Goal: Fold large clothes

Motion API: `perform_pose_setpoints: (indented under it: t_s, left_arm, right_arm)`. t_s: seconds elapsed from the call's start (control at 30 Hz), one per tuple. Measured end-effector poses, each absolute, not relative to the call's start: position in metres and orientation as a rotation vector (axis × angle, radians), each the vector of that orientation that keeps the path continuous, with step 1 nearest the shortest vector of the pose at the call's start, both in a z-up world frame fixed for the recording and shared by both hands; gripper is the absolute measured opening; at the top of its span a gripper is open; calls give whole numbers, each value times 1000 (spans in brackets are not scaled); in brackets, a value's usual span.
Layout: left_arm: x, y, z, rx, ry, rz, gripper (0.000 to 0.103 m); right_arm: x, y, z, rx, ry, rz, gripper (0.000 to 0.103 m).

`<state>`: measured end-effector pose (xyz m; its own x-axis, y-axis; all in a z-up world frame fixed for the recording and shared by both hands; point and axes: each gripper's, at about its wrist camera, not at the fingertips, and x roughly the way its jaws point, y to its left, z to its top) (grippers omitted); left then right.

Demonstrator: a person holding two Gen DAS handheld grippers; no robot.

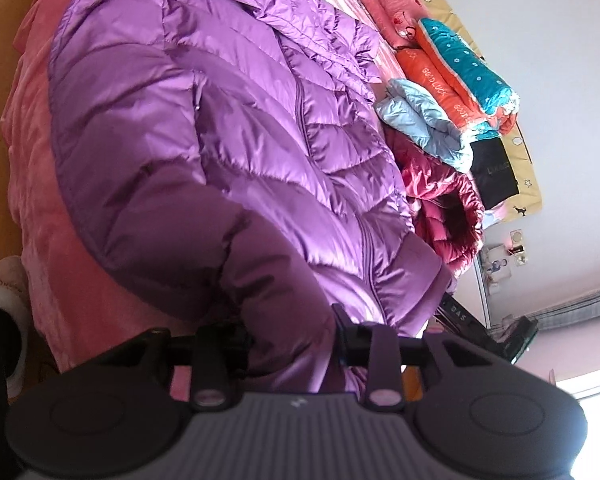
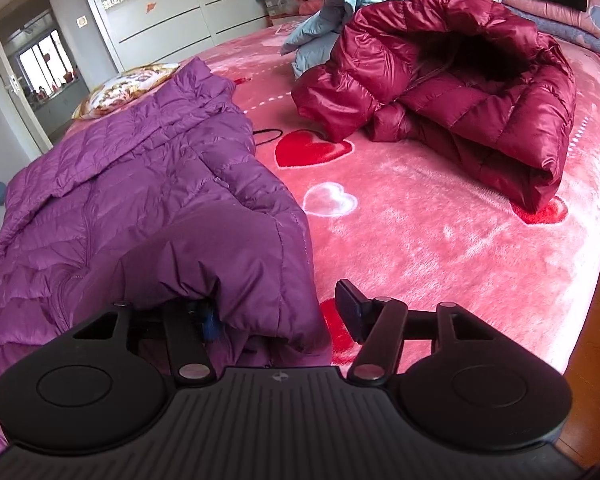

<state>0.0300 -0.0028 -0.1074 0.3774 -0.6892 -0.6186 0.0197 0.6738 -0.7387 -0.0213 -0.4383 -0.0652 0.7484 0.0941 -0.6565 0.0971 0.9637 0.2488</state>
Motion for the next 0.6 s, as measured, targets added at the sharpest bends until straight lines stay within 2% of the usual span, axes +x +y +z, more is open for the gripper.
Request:
perform_pose_setpoints:
  t_s: [0.03, 0.07, 0.23, 0.43, 0.53, 0.6]
  left_arm:
    - [32, -3, -107, -723, 1106, -505, 36]
    - [34, -3, -106, -728, 1107, -501, 37]
    - [46, -4, -101, -731, 1112, -494, 46]
    - [52, -7, -93, -718, 1113, -488, 44]
    - [52, -8, -94, -710, 1105, -479, 38]
    - [51, -9, -95, -698, 1107, -477, 34]
  right_arm:
    - [-21, -439, -65, 286, 723, 10, 59]
    - [-22, -439, -64, 292, 719, 14, 54]
    - [-23, -440, -58, 315, 680, 1, 45]
    - [-19, -444, -42, 369, 621, -30, 41]
    - [-16, -439, -42, 342, 623, -38, 42]
    - [-14, -437, -47, 322, 656, -34, 47]
